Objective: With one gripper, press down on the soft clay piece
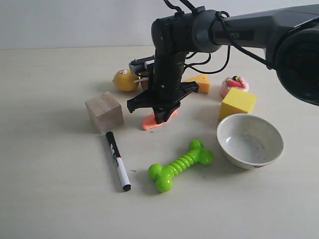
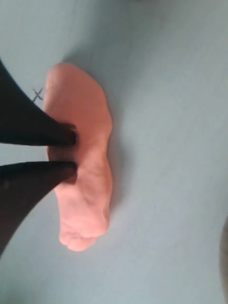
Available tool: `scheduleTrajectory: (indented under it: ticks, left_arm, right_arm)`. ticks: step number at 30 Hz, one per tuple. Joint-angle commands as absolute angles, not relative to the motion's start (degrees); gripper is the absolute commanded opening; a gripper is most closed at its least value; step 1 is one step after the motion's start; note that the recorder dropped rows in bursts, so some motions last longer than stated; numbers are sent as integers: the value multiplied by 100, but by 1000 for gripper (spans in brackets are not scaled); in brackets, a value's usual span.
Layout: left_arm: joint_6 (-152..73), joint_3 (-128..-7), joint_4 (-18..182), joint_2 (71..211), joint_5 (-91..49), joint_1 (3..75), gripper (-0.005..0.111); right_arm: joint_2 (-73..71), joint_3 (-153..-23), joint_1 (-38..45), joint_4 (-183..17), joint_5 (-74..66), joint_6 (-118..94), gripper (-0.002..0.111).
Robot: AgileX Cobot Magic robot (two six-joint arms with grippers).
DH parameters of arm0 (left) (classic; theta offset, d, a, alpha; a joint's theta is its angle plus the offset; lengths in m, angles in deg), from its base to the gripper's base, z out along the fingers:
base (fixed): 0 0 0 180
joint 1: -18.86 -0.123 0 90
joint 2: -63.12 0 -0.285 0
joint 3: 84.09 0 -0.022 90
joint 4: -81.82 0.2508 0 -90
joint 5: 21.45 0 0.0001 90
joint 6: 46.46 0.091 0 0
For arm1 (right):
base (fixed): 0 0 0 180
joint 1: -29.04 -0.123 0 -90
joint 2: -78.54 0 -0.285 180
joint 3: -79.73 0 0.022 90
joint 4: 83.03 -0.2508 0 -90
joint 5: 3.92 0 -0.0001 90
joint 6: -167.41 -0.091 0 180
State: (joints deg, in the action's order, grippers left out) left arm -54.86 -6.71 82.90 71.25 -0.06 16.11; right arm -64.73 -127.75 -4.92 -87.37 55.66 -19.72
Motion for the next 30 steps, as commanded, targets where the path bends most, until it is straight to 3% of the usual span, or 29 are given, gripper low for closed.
scheduleTrajectory:
  ticks: [1, 23, 30]
  left_arm:
    - [-5509, -687, 8290, 7090, -55, 1604, 0]
    - [-5509, -687, 8290, 7090, -55, 1604, 0]
    - [-5509, -687, 8290, 7090, -55, 1604, 0]
  right_arm:
    - [-6378, -12747, -495, -8726, 5582, -1962, 3]
    - [-5985, -12663, -495, -8714, 5327, -2028, 0]
    - [-4373, -10750, -495, -8433, 3387, -2376, 0]
